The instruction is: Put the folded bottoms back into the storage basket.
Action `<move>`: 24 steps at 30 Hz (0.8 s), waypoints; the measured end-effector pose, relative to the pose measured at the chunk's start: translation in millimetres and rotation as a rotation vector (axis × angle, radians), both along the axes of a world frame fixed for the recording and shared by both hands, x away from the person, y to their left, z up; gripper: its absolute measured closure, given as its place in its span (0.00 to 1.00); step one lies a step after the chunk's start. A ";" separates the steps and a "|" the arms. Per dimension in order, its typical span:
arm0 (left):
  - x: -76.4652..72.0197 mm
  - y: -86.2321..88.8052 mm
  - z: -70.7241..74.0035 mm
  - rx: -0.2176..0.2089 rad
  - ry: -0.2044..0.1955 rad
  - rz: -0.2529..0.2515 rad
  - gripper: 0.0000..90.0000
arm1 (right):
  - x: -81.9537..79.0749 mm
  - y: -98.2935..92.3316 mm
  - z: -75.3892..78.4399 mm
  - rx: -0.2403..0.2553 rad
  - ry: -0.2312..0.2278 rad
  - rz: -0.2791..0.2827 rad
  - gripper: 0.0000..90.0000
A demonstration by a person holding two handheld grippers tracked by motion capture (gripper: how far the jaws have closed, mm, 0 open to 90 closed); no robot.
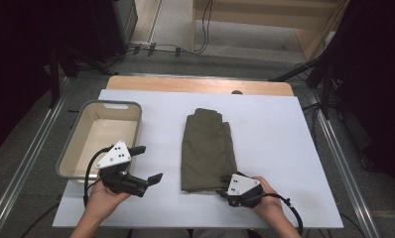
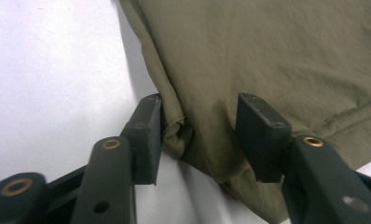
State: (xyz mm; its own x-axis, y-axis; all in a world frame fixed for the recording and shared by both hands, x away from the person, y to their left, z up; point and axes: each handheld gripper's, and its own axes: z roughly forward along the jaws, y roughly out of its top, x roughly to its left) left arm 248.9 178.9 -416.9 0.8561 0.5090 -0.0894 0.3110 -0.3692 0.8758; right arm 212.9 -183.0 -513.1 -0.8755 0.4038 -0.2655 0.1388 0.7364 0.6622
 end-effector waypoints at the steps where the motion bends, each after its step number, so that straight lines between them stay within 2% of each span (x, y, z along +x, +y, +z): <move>1: 0.0 -0.3 -0.3 0.000 0.001 0.000 0.00 | 0.1 -0.2 -0.2 0.004 0.012 -0.009 0.57; 10: 2.2 -4.7 -3.1 0.001 0.014 -0.002 0.00 | 3.5 -0.5 -0.2 0.000 0.025 -0.003 0.70; 13: 2.3 -6.6 -2.9 0.003 0.015 -0.006 0.00 | 4.1 -0.6 -0.1 -0.001 0.029 -0.002 0.70; 19: 3.6 -12.5 -2.9 0.002 0.019 -0.016 0.00 | -2.1 5.4 0.5 -0.056 -0.027 -0.004 0.71; 22: 4.1 -16.9 -1.6 0.000 0.021 -0.020 0.00 | -2.3 5.5 0.8 -0.055 -0.015 0.006 0.78; 24: 5.0 -19.3 -0.4 -0.005 0.019 -0.021 0.00 | -3.0 6.2 1.1 -0.068 -0.030 0.016 0.83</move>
State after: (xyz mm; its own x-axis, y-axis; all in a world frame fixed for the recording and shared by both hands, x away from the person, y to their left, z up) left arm 253.9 159.7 -417.3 0.8646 0.4906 -0.1084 0.3202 -0.3718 0.8713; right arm 209.9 -176.8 -512.1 -0.8730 0.3697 -0.3180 0.1075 0.7820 0.6139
